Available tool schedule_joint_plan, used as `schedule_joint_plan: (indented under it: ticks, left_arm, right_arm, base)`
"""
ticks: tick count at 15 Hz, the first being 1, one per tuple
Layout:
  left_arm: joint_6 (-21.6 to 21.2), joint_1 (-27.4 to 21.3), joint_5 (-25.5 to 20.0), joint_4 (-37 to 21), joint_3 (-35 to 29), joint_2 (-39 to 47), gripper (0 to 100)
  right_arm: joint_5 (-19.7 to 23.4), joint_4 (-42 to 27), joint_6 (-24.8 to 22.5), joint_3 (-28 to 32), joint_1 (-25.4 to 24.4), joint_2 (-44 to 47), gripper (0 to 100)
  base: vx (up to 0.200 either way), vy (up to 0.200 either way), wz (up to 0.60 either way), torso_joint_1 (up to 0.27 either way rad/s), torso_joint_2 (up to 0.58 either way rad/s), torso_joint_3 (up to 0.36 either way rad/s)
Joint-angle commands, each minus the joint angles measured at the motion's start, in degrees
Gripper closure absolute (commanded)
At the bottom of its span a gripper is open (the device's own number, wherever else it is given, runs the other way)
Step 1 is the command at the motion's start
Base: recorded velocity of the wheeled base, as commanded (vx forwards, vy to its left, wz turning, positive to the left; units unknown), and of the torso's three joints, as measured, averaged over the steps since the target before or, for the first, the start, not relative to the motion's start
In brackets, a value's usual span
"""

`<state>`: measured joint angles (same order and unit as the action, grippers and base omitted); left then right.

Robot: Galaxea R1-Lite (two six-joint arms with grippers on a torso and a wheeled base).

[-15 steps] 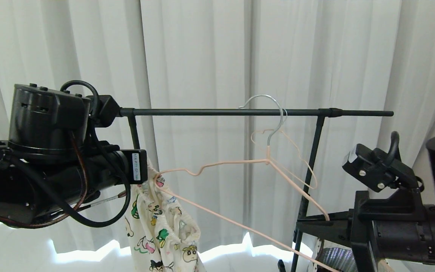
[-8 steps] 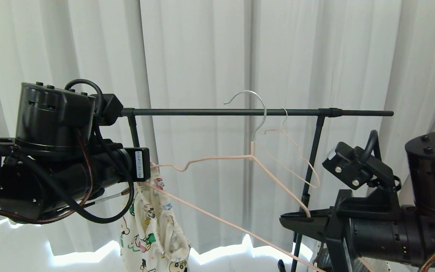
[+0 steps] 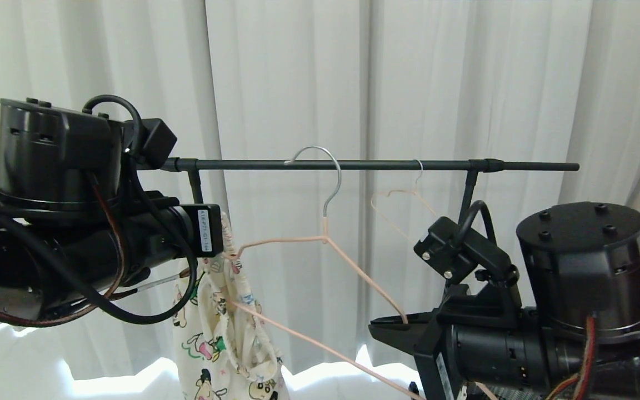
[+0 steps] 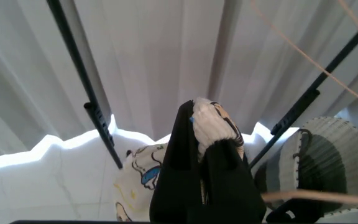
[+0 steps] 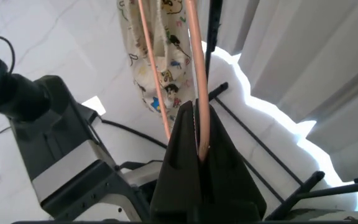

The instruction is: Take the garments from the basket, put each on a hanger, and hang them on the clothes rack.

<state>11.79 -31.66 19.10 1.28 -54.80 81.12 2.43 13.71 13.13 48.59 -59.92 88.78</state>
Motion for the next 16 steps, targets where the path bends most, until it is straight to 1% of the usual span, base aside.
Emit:
schedule_joint_plan:
  ticks: [1, 3, 4, 6, 10, 13, 14, 16]
  left_arm:
    - [-0.01, -2.79, 0.06, 0.04, -2.42, -1.58, 100]
    - [-0.19, -4.99, 0.41, 0.04, -4.09, -1.75, 100]
    - [-0.19, -5.87, 0.58, 0.04, -4.18, -1.75, 100]
    - [-0.19, -7.63, 1.64, 0.04, -4.18, -1.58, 100]
    - [-0.1, -12.11, 2.08, 0.04, -4.97, -1.84, 100]
    - [-0.19, -13.52, 2.25, -0.05, -5.41, -2.19, 100]
    - [-0.19, -13.52, 3.22, -0.05, -5.23, -2.37, 100]
    - [-0.19, -13.52, 5.86, -0.05, -5.14, -2.45, 100]
  right_arm:
    - [-2.25, 2.63, 1.11, 0.19, -1.08, 3.76, 100]
    - [-5.15, 5.18, 2.69, 0.89, -2.49, 5.7, 100]
    - [-7.26, 6.06, 3.04, 1.77, -3.28, 6.84, 100]
    - [-9.9, 7.38, 3.39, 3.97, -4.59, 8.86, 100]
    - [-11.04, 7.56, 3.48, 7.57, -6.79, 12.03, 100]
    - [-11.39, 7.56, 3.48, 8.54, -6.97, 12.64, 100]
    - [-11.83, 7.56, 3.48, 8.45, -6.97, 12.47, 100]
    - [-14.03, 7.56, 3.66, 8.45, -6.97, 12.47, 100]
  base:
    - [0.0, 0.0, 0.0, 0.0, 0.0, 0.0]
    - [0.0, 0.0, 0.0, 0.0, 0.0, 0.0]
    - [0.0, 0.0, 0.0, 0.0, 0.0, 0.0]
    - [0.0, 0.0, 0.0, 0.0, 0.0, 0.0]
    - [0.0, 0.0, 0.0, 0.0, 0.0, 0.0]
    - [0.0, 0.0, 0.0, 0.0, 0.0, 0.0]
    - [0.0, 0.0, 0.0, 0.0, 0.0, 0.0]
    - [0.0, 0.0, 0.0, 0.0, 0.0, 0.0]
